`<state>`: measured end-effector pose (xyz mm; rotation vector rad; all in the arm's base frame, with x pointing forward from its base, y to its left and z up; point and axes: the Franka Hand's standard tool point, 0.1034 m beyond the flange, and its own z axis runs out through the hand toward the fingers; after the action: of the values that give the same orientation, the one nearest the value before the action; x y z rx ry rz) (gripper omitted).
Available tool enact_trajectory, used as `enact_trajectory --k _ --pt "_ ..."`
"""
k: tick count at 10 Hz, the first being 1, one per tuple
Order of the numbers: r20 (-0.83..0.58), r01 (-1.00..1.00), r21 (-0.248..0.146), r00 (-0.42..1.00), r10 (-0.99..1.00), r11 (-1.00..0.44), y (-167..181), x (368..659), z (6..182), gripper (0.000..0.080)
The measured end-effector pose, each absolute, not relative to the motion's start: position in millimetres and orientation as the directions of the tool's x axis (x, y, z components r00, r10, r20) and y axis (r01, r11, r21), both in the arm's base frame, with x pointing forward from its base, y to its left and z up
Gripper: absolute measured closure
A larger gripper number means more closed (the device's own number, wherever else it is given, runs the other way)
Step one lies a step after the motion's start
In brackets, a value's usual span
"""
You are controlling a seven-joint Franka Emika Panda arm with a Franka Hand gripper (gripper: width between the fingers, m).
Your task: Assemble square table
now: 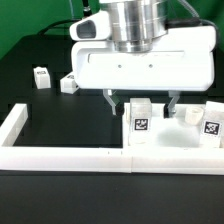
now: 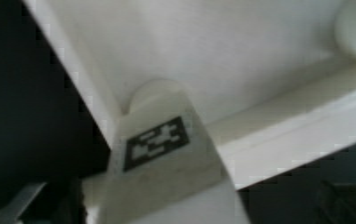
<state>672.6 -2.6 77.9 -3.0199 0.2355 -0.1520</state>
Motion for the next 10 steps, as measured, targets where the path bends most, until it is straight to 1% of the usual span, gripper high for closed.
enact_trajectory --k 1,2,3,4,5,6,8,9,10 --pt "0.086 -0.186 -0.123 0.977 -0.197 -0.975 -2.7 672.5 77.4 0.0151" --pt "0.086 -0.186 -0.122 0.977 -0.197 -0.975 -2.9 672.4 77.2 0.0274" --pt "0.079 -0.233 -0.129 0.966 -0.244 -0.964 -2.3 672.4 77.1 0.0274" --pt "0.067 -0.318 -0.135 0.942 -0.329 -0.938 -2.2 672.3 76.9 0.0412" --pt "0.06 -0.376 -0.134 0.92 -0.386 -0.917 -6.4 671.7 76.2 0.0491" --pt "0.051 -0.431 -0.137 0.896 -0.441 -0.892 -7.2 671.6 75.8 0.0491" --pt "0.024 -0.603 -0.141 0.791 -0.612 -0.785 -10.7 671.0 73.8 0.0501" --pt "0.001 -0.744 -0.147 0.659 -0.752 -0.652 -10.9 670.2 73.0 0.0501" --pt "-0.033 -0.86 -0.167 0.494 -0.869 -0.483 -9.4 668.2 71.7 0.0503"
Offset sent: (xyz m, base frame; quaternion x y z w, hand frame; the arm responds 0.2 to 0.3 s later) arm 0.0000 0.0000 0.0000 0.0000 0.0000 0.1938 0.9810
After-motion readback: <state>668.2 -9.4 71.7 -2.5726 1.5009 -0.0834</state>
